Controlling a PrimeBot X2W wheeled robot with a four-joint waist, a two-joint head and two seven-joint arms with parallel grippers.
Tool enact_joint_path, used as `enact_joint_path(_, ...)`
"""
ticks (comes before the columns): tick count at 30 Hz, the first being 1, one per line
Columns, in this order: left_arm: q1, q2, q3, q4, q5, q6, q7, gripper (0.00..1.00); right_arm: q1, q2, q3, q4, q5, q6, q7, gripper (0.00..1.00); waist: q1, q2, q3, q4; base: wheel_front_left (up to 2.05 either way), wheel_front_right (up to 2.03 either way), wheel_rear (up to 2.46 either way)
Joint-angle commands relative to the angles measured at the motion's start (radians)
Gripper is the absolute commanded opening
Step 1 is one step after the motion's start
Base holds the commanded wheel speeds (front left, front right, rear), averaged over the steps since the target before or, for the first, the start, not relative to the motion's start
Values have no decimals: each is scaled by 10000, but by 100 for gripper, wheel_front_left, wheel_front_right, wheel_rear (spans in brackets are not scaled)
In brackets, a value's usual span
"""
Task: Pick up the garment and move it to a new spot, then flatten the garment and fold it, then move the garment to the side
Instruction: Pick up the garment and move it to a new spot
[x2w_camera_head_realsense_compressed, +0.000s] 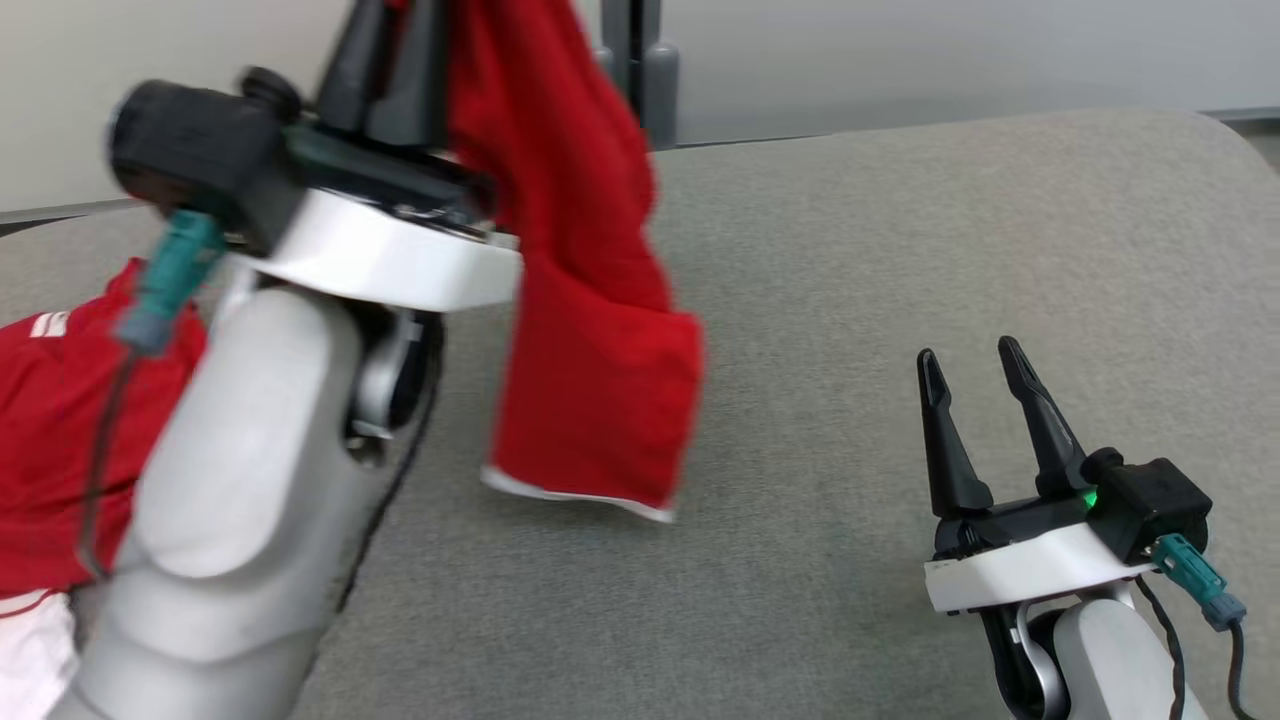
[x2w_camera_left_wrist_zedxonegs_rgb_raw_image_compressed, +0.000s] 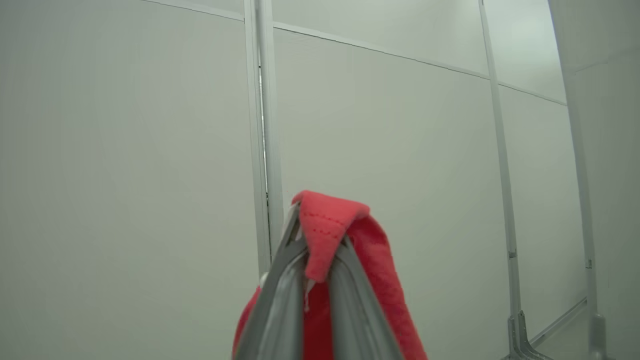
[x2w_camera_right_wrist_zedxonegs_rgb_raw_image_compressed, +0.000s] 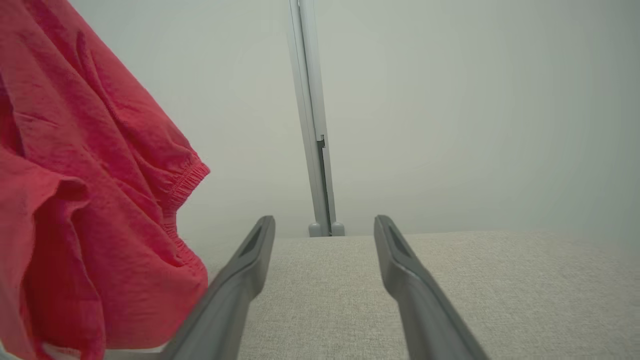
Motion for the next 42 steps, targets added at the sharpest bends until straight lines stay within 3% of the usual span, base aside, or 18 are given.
enact_joint_path(1,-210,-200,-222,176,203,80,-81,0,6,-31,-25,-58,96,1,-14,100,0,0,116,-329,0,0,0)
enact_joint_path(8,187,-1199,-1913,1817,670,95,-357,0,-170,-28,20,-255,287,1,-14,100,0,0,491,-1152,0,0,0)
enact_joint_path(15,656,-1425,-4084,2932,-53,-185,-565,0,-261,-29,-90,-302,452,1,-14,100,0,0,931,-1784,0,0,0)
enact_joint_path(16,723,-1409,-4795,3097,-429,-211,-590,40,-240,-29,-192,-253,483,1,-14,100,0,0,976,-1888,0,0,0)
enact_joint_path(17,763,-1407,-5167,3171,-635,-313,-586,93,-239,-24,-274,-237,486,1,-14,100,0,0,992,-1922,0,0,0)
enact_joint_path(18,835,-1416,-5572,3206,-905,-512,-589,100,-237,-21,-361,-221,509,1,-14,100,0,0,990,-1944,0,0,0)
enact_joint_path(19,876,-1426,-5907,3190,-1206,-728,-600,100,-227,-24,-447,-210,515,1,-14,100,0,0,977,-1955,0,0,0)
enact_joint_path(22,697,-1395,-6303,3289,-1438,-823,-631,100,-203,-23,-622,-197,520,1,-13,100,0,0,947,-1936,0,0,0)
enact_joint_path(27,463,-1433,-6393,3316,-1867,-590,-667,100,-161,-29,-1172,-205,382,1,-13,100,0,0,757,-1637,0,0,0)
enact_joint_path(35,342,-1419,-5178,2176,-1658,-435,-658,100,-179,-27,-1675,-356,83,1,-14,100,0,0,435,-683,0,0,0)
enact_joint_path(42,903,-1226,-3411,1933,-545,-482,-658,100,-4,-25,-1402,-606,-255,1,-14,100,0,0,109,172,0,0,0)
